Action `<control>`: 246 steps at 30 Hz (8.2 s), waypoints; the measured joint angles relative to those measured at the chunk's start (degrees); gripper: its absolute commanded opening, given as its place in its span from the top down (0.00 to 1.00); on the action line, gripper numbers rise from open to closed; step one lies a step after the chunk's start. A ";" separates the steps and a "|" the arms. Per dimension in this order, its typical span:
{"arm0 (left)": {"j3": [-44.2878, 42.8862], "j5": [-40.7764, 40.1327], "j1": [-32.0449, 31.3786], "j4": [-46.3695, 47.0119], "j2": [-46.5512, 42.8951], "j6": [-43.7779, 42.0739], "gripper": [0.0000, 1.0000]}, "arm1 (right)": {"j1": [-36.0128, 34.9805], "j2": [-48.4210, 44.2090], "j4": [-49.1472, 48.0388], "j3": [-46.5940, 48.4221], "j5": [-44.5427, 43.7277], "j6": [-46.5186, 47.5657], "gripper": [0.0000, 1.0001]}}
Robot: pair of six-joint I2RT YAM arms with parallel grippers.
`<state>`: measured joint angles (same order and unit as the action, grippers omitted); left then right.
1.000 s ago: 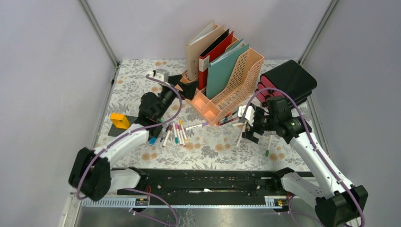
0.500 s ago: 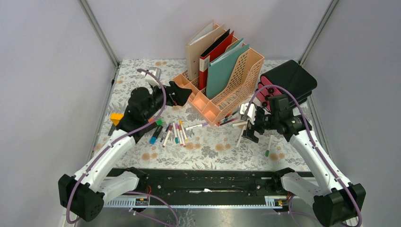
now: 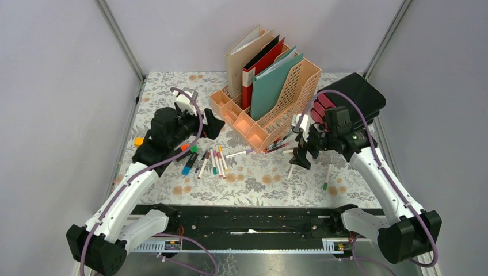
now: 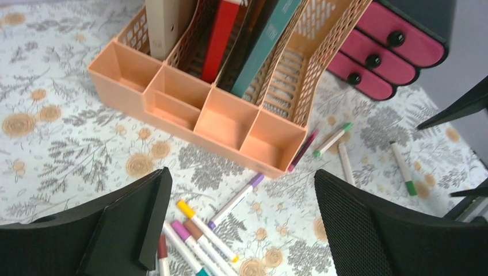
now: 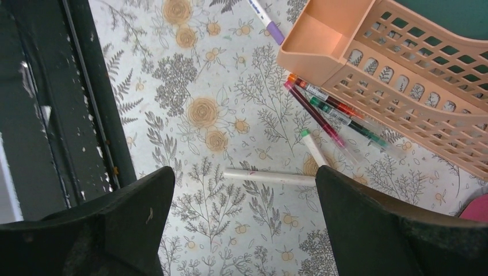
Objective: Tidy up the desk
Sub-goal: Open the drawer in the storage box, then pick up the stationery from the center of the board.
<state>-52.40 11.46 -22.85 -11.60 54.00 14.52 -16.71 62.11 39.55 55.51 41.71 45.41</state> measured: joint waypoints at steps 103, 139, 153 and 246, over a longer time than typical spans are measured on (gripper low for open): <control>5.20 -6.69 2.54 -1.42 -5.97 -3.61 0.01 | 13.05 14.19 -31.78 -4.63 -51.34 -93.48 0.91; 5.20 -6.03 3.06 -1.42 -6.40 -3.58 0.01 | 13.64 9.66 -36.46 -8.44 -17.84 -74.55 0.00; 5.22 -5.90 3.23 -1.18 -9.70 -4.11 0.01 | 13.64 0.35 -21.49 -5.90 -5.73 -46.53 0.00; -23.08 -34.01 -45.57 9.18 64.67 27.45 0.84 | 13.68 -6.62 -5.57 -4.61 -5.44 -15.61 0.00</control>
<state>-75.48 -22.55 -68.42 -2.42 118.67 41.98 -3.03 55.48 33.98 50.89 36.27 29.80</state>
